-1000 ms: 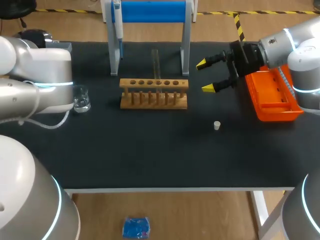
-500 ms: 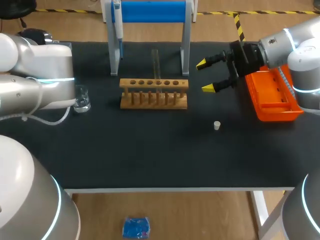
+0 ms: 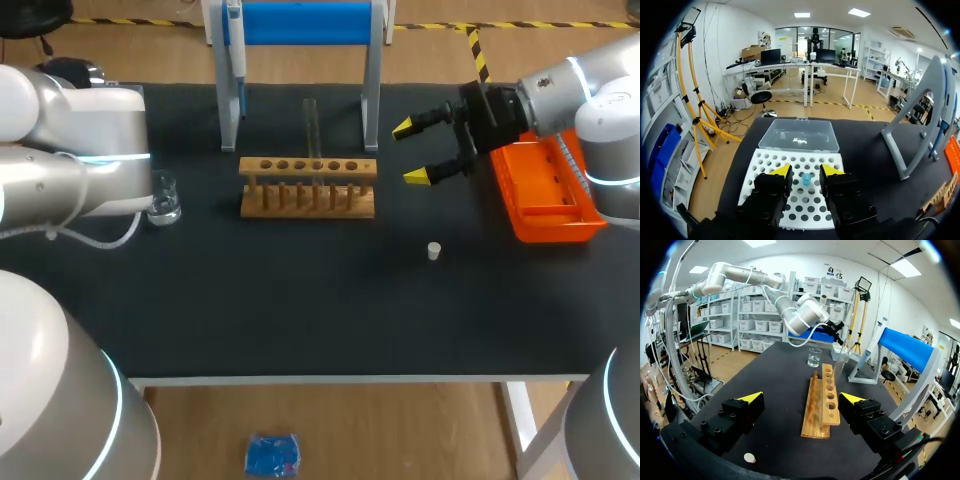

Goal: Invert the test tube, pick up the pipette, mount the tip to pipette, aspirate from beaker and dispense into the tube, eject the tip, return the pipette, and cap with the stopper.

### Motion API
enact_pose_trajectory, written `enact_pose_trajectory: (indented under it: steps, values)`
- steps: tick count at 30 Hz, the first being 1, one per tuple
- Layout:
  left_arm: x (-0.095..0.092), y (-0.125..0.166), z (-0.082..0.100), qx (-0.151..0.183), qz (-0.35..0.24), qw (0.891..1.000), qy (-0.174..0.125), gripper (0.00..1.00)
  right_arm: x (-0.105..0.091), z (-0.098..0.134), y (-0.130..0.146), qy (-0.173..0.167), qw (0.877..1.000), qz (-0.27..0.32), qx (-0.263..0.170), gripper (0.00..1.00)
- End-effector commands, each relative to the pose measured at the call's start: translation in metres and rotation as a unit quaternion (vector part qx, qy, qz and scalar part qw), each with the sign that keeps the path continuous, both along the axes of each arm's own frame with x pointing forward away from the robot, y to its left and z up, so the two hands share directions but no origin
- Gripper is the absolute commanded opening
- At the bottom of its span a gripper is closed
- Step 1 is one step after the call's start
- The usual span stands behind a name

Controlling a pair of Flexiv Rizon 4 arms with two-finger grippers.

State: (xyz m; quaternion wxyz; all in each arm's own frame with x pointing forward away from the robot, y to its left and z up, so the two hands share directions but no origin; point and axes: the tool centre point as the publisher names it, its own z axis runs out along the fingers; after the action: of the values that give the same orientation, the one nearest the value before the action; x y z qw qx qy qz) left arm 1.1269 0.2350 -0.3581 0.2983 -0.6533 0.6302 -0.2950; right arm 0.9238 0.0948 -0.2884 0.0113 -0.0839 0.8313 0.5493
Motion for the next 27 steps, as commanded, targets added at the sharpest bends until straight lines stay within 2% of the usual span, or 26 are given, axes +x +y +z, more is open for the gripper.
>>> enact_pose_trajectory:
  steps: [1,27]
  values:
    - [0.0041,-0.0004,-0.0028,0.001,0.0,1.0,0.001,0.34,0.0001,0.0001,-0.001,0.0,1.0,0.001,0.0,1.0]
    - [0.0051,0.0005,-0.0094,-0.001,0.008,1.0,0.007,0.29,0.0001,0.0001,-0.001,0.0,1.0,0.001,0.0,1.0]
